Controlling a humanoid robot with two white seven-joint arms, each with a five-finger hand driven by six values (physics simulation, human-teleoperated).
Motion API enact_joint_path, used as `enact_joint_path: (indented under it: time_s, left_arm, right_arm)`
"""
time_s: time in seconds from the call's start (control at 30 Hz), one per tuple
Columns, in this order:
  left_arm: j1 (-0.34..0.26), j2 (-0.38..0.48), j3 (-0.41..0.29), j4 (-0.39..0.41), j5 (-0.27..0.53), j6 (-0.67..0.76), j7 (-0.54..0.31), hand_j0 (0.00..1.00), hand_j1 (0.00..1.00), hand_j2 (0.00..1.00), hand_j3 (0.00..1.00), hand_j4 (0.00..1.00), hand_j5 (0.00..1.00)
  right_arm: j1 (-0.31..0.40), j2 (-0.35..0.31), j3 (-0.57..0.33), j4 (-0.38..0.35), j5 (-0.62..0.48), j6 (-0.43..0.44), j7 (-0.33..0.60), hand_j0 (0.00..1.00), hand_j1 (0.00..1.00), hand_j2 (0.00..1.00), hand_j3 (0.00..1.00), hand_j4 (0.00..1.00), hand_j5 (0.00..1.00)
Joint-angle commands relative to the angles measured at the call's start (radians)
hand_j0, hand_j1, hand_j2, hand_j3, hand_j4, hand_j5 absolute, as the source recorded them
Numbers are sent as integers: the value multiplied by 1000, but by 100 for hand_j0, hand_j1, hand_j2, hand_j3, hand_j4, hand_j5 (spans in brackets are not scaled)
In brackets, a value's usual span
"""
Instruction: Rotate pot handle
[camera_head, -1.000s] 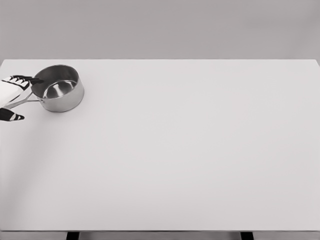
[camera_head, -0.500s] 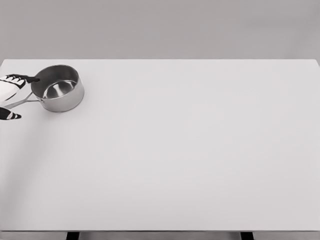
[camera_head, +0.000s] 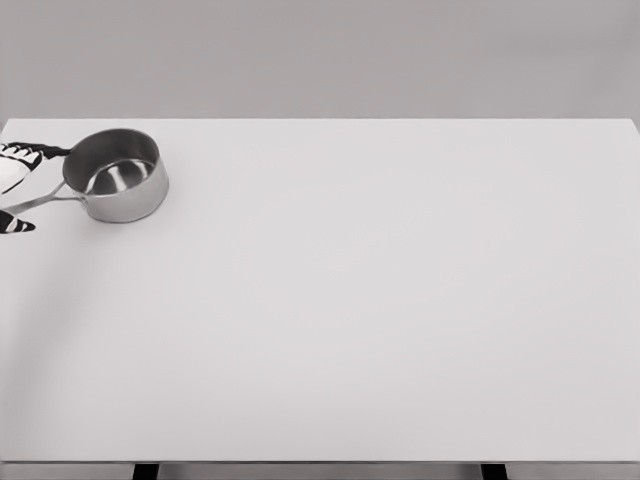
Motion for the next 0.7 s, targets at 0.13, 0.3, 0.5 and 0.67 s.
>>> enact_joint_path:
  time_s: [0.13, 0.3, 0.5, 0.67]
  left_arm:
    - [-15, 3, 0, 40, 6, 2, 0, 100, 100, 100, 100, 100, 100]
    - [-20, 1, -2, 46, 6, 2, 1, 100, 100, 100, 100, 100, 100]
    - [-23, 1, 1, 49, 6, 2, 1, 100, 100, 100, 100, 100, 100]
    - [-46, 1, 1, 86, 6, 2, 1, 100, 100, 100, 100, 100, 100]
  right_arm:
    - [0, 0, 0, 0, 0, 0, 0, 100, 100, 100, 100, 100, 100]
    - [0, 0, 0, 0, 0, 0, 0, 100, 100, 100, 100, 100, 100]
    - [0, 0, 0, 0, 0, 0, 0, 100, 100, 100, 100, 100, 100]
    - [0, 0, 0, 0, 0, 0, 0, 100, 100, 100, 100, 100, 100]
